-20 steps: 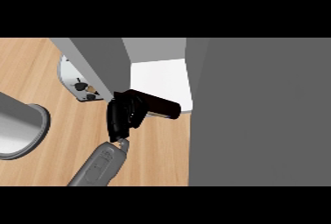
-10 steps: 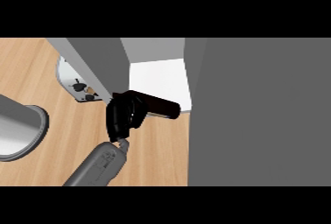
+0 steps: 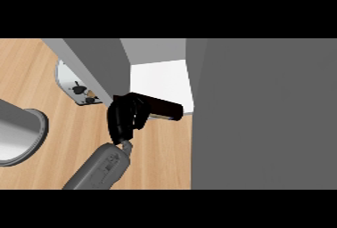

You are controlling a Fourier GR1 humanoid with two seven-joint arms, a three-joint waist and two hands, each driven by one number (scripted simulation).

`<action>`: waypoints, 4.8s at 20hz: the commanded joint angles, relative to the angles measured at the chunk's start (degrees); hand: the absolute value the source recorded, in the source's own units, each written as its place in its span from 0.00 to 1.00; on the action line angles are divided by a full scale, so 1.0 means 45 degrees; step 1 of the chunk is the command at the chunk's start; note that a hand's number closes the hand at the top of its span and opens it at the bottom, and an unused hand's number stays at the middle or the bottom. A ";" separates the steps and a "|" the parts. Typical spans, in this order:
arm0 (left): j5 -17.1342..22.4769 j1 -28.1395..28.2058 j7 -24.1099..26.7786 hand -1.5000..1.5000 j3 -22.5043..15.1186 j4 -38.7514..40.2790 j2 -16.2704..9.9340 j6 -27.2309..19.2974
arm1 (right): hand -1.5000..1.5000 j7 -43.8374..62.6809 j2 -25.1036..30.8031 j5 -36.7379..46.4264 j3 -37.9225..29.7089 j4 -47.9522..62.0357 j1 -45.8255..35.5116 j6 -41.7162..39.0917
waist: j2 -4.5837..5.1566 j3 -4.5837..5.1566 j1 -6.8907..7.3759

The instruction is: Pick up the wine, place it into the cabinet and close the cabinet

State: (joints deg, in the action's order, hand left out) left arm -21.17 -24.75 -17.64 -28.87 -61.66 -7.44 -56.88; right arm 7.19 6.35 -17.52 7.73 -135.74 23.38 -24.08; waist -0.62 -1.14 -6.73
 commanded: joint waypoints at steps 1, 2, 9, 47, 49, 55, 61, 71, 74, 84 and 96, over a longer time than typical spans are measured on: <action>-0.0627 -0.3010 -0.0977 1.00 0.0116 0.2792 0.0313 0.1473 | 0.00 0.0243 0.0105 -0.0499 0.0056 -0.0485 0.0263 -0.0057 | 0.0468 0.0215 -0.0484; -0.0911 -0.2955 -0.1058 1.00 0.0045 0.2816 0.0421 0.1122 | 0.00 0.0280 0.0195 -0.0639 -0.0105 -0.0522 -0.0001 -0.0060 | 0.0532 0.0216 -0.0530; -0.1982 -0.3122 -0.1983 0.00 -0.0052 0.2867 0.0077 0.1082 | 0.00 0.0048 0.0113 -0.0672 -0.0115 -0.0277 -0.0071 -0.0119 | 0.0586 0.0220 -0.0590; 0.2677 -0.3412 0.2357 0.00 0.1483 0.0481 0.1639 -0.0288 | 0.00 0.0510 0.0518 -0.1173 0.0037 -0.1757 0.1345 0.0248 | 0.0351 0.0313 0.0490; 0.3613 -0.3192 0.3634 0.00 0.1841 0.0412 0.1645 0.0261 | 0.00 0.0124 0.0345 -0.1068 0.0066 -0.1789 0.1485 0.0256 | 0.0333 0.0309 0.0576; 0.6069 -0.3012 0.5881 0.00 0.1975 0.0407 0.1651 0.1889 | 0.00 0.0990 0.0329 -0.0845 0.0589 -0.2480 0.1310 0.0993 | 0.0224 0.0287 0.0989; 0.6619 -0.1772 0.6997 0.00 0.2074 -0.0485 0.1479 0.3849 | 0.00 0.1637 0.0472 -0.0983 0.0084 -0.2689 0.0414 0.1770 | 0.0160 0.0278 0.1375; 0.6644 0.1395 0.6381 0.00 0.0203 -0.5107 0.0932 0.3773 | 0.00 0.1518 0.0810 -0.0691 -0.0157 -0.2018 0.0350 0.1894 | 0.0077 0.0255 0.1552; 0.6693 0.2217 0.5892 0.00 -0.0132 -0.6470 0.0114 0.4429 | 0.00 0.1138 0.0640 0.0003 0.0170 -0.2394 0.1063 0.2039 | 0.0035 0.0255 0.1505; 0.7156 0.5066 0.6776 0.00 0.0175 -0.8753 -0.1174 0.6023 | 0.00 0.1778 0.1182 -0.0454 -0.0192 -0.2258 0.0381 0.1952 | 0.0117 0.0259 0.1463; 1.0610 0.7486 0.7516 1.00 0.2697 -1.0985 -0.4330 1.0581 | 1.00 0.1085 0.3642 0.0214 0.0043 -0.2352 0.1068 -0.0958 | 0.0079 0.0272 0.1422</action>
State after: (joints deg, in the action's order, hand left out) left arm 21.68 6.81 14.11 -21.75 -110.52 -23.33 -15.34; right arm 9.79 18.50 -16.16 10.08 -137.64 25.65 -25.38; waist -0.23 0.15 -0.02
